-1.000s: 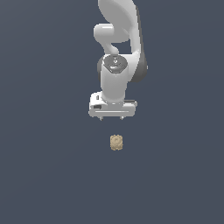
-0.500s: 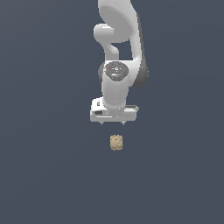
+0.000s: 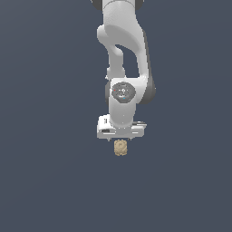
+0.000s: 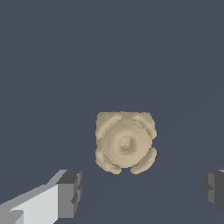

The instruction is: Pick up the object and move it to a goal position.

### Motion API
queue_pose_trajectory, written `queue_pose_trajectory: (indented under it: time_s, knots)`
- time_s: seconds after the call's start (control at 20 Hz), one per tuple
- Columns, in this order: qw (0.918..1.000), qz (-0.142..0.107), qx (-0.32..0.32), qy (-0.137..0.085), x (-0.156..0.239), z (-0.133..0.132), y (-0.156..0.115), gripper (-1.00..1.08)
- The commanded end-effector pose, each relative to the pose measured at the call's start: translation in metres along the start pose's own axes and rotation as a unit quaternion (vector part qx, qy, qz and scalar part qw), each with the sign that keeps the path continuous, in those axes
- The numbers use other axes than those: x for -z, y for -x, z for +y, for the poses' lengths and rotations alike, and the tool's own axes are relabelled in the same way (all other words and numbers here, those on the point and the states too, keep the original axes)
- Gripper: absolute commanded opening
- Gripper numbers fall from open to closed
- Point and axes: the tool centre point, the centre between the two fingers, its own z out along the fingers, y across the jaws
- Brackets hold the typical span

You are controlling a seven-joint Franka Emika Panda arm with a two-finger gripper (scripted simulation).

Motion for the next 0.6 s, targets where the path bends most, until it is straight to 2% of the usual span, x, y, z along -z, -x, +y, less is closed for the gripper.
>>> queue_pose_trajectory:
  time_s: [0.0,0.55]
  knots:
    - [1.0000,0.002,-0.001,-0.002,-0.007,-0.003,-0.007,1.00]
    - [1.0000,0.004,-0.001,-0.005,-0.019,-0.005,-0.013,1.00]
